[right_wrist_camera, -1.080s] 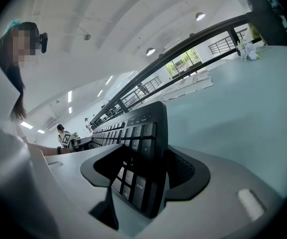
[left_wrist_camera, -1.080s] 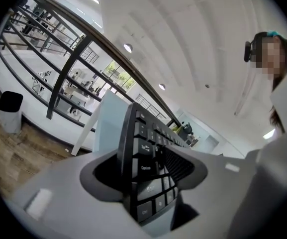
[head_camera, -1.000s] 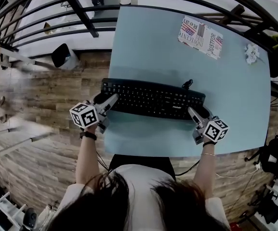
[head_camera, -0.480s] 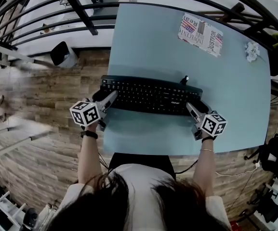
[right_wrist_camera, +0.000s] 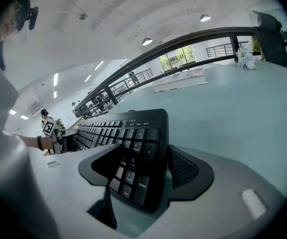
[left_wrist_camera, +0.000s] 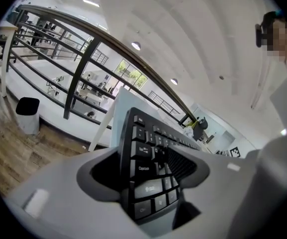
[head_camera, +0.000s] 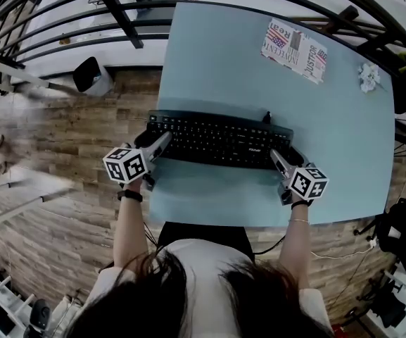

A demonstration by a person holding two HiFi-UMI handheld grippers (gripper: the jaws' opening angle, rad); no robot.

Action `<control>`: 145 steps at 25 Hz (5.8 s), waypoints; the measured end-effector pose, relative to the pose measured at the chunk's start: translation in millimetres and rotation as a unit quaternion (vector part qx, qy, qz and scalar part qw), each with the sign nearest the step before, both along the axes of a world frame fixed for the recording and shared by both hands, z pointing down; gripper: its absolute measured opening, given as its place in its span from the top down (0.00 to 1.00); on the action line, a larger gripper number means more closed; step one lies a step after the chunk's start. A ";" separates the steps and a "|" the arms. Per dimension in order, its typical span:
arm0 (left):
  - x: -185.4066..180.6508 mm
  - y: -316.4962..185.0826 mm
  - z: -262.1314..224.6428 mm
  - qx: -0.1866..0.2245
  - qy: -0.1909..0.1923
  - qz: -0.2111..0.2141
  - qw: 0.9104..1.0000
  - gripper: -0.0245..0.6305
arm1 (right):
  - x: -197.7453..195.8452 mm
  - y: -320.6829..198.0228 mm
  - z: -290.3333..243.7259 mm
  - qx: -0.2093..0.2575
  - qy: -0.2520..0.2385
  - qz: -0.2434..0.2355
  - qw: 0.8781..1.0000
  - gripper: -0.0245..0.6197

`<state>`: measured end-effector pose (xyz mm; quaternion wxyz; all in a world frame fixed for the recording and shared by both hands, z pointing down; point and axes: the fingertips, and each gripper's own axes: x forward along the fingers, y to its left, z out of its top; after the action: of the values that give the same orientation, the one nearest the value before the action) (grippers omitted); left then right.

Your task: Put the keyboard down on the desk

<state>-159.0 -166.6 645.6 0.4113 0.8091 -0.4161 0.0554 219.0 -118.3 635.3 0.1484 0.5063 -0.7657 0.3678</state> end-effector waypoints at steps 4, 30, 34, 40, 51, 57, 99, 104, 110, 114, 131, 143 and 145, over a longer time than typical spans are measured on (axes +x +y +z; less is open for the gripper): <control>-0.2 0.9 0.8 0.007 -0.008 -0.012 1.000 0.47 | 1.7 0.1 0.7 0.007 0.016 0.007 1.000 0.54; -20.1 -1.4 -12.8 0.050 -0.037 -0.056 0.996 0.43 | 12.4 4.4 -16.7 0.048 0.050 0.036 0.997 0.54; -19.6 0.9 -21.9 0.063 -0.053 -0.046 0.995 0.43 | 14.3 7.2 -28.7 0.065 0.063 0.036 0.995 0.54; -16.3 2.0 -48.4 0.102 -0.090 -0.034 0.990 0.43 | 13.9 7.1 -58.4 0.105 0.070 0.030 0.992 0.54; 12.8 12.0 -137.2 0.203 -0.111 -0.010 0.973 0.43 | -5.0 9.1 -152.2 0.218 0.058 0.003 0.974 0.54; 34.5 17.7 -191.1 0.258 -0.103 0.003 0.961 0.44 | -16.5 15.3 -207.3 0.280 0.051 -0.022 0.958 0.55; 68.9 59.8 -234.2 0.275 -0.083 0.017 0.958 0.88 | -44.0 42.6 -264.1 0.331 0.053 -0.015 0.942 0.96; 68.7 56.4 -233.1 0.273 -0.082 0.020 0.958 0.88 | -45.5 40.0 -263.0 0.329 0.054 -0.017 0.943 0.96; 67.3 53.8 -233.4 0.272 -0.085 0.019 0.958 0.88 | -46.7 34.4 -267.2 0.333 0.056 -0.022 0.941 0.96; 64.9 53.5 -233.0 0.272 -0.086 0.017 0.958 0.88 | -51.0 33.4 -267.9 0.336 0.059 -0.028 0.940 0.96; 66.1 54.1 -230.7 0.271 -0.090 0.015 0.958 0.88 | -49.2 33.9 -266.1 0.336 0.051 -0.020 0.940 0.96; 64.2 51.2 -231.5 0.274 -0.094 0.019 0.957 0.88 | -47.5 37.8 -261.7 0.330 0.049 -0.023 0.943 0.96; 61.9 50.3 -232.6 0.277 -0.099 0.018 0.956 0.88 | -47.3 37.8 -261.2 0.330 0.048 -0.025 0.943 0.96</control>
<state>-97.1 -116.4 412.9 0.1267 0.8892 -0.4390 0.0249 171.8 -80.5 374.1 0.0188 0.5246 -0.8486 0.0665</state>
